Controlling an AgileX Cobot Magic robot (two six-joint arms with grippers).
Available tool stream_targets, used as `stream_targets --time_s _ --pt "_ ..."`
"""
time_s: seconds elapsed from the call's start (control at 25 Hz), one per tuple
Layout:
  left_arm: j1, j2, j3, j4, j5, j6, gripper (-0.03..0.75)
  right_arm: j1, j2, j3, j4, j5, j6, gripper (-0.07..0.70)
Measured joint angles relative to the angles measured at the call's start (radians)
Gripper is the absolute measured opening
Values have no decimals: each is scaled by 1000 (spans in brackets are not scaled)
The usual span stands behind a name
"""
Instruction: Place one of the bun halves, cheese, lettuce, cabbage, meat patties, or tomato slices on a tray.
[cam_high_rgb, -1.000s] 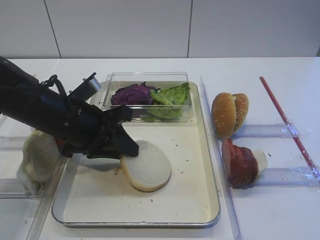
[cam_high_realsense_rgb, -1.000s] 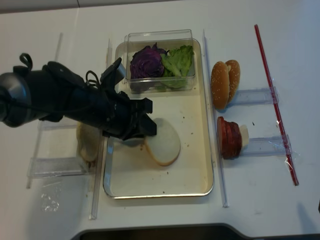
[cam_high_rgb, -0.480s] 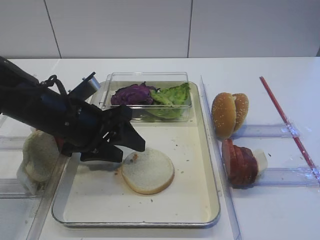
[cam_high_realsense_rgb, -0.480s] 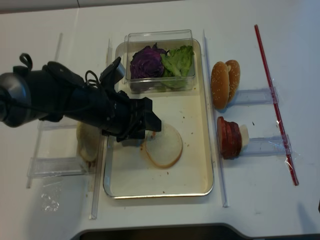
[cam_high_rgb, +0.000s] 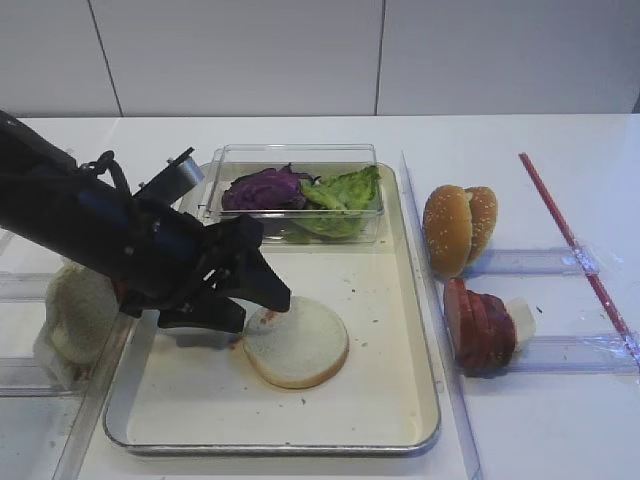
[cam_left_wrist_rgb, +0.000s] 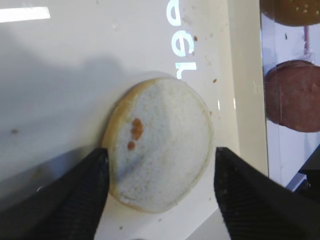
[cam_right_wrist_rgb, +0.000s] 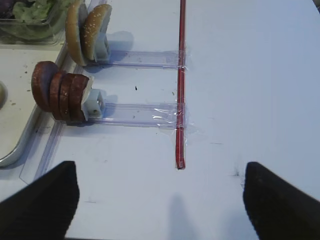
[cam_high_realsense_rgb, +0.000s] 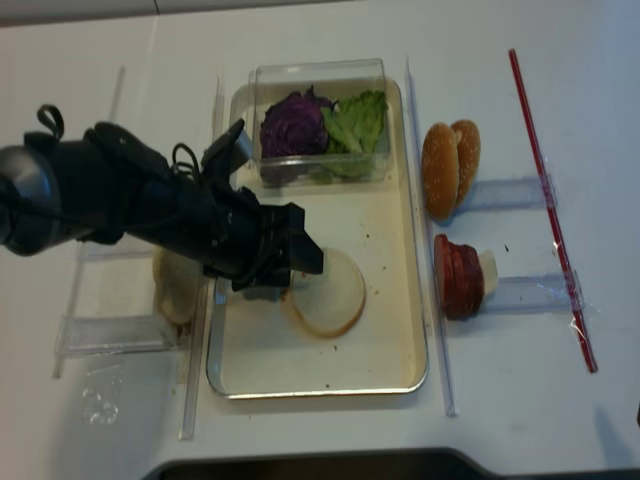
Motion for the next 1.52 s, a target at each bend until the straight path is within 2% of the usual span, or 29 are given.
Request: stream_targets --time_s 0.32,0.72,1.08,1.52 --pt "0 -100 -14 140 15 -99 459 0 0 0 0 0 0 687" --pt "0 -253 -55 468 65 -314 459 0 0 0 0 0 0 687" --pt "0 -414 -55 760 137 -472 459 0 0 0 0 0 0 687" --pt "0 -568 -55 1131 310 -649 452 0 0 0 0 0 0 687"
